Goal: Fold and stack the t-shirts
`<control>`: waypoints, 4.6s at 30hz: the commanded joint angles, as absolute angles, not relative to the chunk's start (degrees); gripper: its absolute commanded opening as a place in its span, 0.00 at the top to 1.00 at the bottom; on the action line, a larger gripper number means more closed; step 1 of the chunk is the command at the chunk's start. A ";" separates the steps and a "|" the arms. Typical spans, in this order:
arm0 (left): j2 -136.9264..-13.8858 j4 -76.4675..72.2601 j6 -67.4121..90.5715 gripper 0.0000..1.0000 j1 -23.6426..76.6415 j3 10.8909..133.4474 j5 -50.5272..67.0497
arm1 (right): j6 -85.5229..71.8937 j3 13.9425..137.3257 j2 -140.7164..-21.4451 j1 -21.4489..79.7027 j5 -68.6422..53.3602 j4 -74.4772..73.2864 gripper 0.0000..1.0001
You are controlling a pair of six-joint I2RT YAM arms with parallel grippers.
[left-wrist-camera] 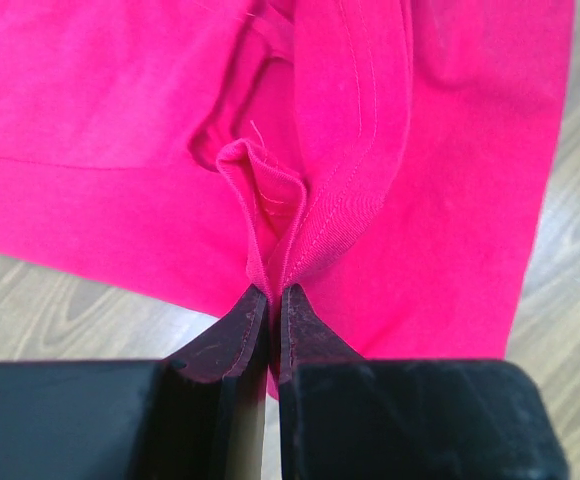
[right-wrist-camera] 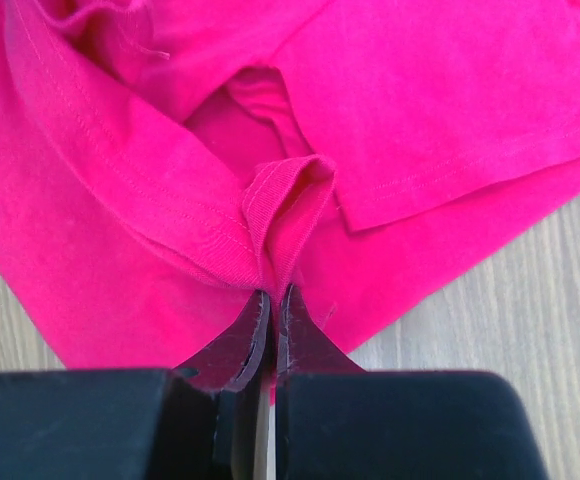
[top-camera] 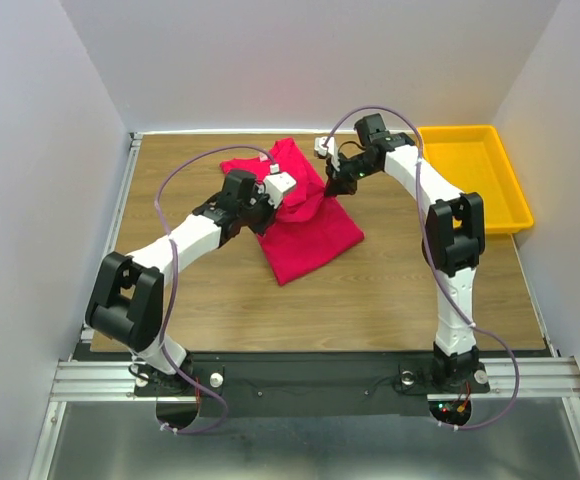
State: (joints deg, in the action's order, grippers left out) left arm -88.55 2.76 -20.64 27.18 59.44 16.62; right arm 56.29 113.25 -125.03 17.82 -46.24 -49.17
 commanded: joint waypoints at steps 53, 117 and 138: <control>-99.40 2.02 -21.27 0.80 21.97 68.64 17.93 | 47.11 123.57 -133.86 18.90 -41.22 -44.21 0.82; -55.80 -16.50 15.64 0.12 17.84 36.83 25.13 | 3.42 133.95 -140.90 21.27 -22.50 -25.66 0.85; -104.93 -22.42 20.13 0.39 27.24 64.33 35.07 | 16.52 82.98 -111.89 11.60 -47.98 -25.84 0.82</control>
State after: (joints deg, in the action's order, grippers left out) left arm -103.31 -21.69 19.81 25.17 60.51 34.50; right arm 15.38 86.59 -114.87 10.55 -43.46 -26.11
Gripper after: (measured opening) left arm 0.614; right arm 0.185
